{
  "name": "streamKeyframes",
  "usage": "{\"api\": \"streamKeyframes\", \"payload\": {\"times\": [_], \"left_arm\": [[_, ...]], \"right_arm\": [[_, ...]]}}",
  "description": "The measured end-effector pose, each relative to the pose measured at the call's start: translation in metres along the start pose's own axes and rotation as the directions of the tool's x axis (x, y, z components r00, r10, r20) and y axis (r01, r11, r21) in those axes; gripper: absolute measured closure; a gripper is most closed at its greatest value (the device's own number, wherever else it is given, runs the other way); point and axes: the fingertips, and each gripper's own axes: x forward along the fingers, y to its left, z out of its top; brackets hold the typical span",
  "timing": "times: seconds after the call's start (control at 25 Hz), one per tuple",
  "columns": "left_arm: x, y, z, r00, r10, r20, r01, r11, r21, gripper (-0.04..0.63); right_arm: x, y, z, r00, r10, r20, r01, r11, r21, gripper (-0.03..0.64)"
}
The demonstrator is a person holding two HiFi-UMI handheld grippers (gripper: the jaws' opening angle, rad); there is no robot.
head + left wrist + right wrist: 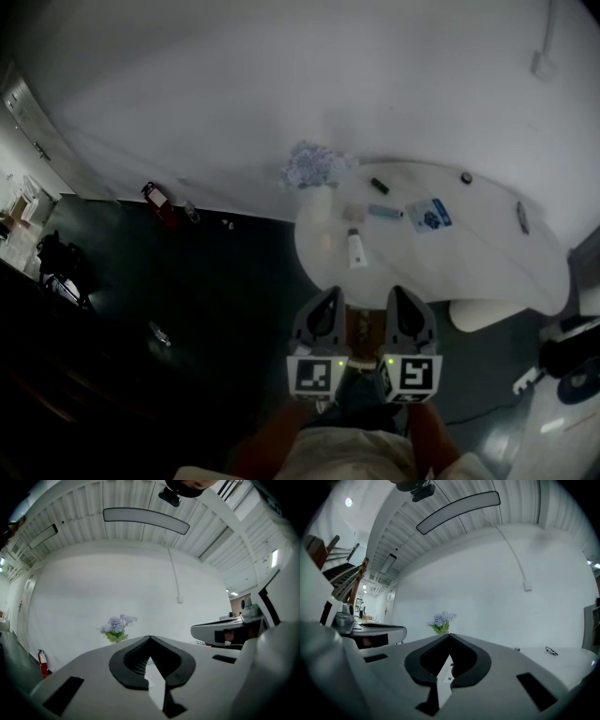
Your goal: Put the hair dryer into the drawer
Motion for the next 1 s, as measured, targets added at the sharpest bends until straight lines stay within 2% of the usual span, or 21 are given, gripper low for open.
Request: {"api": "streamKeyframes", "payload": {"times": [0.16,0.56,1.0], "left_arm": [[0.001,-0.002,0.006,1.000,-0.007,0.012,0.007,1.000,-0.002,0.594],[0.000,-0.007,0.004,1.000,-0.015,0.017,0.016,1.000,-0.025,0.594],[0.001,-0.004,-0.004,1.000,-0.018,0.011,0.018,1.000,0.011,0.594]], "right_arm": [[-0.001,-0.002,0.006,1.000,-0.012,0.024,0.013,1.000,-0.011,0.612],[-0.002,-0.009,0.000,0.999,-0.032,0.013,0.033,0.999,-0.016,0.612],[-0.001,-0.015,-0.013,0.999,-0.052,-0.012,0.052,0.999,-0.010,0.612]]}}
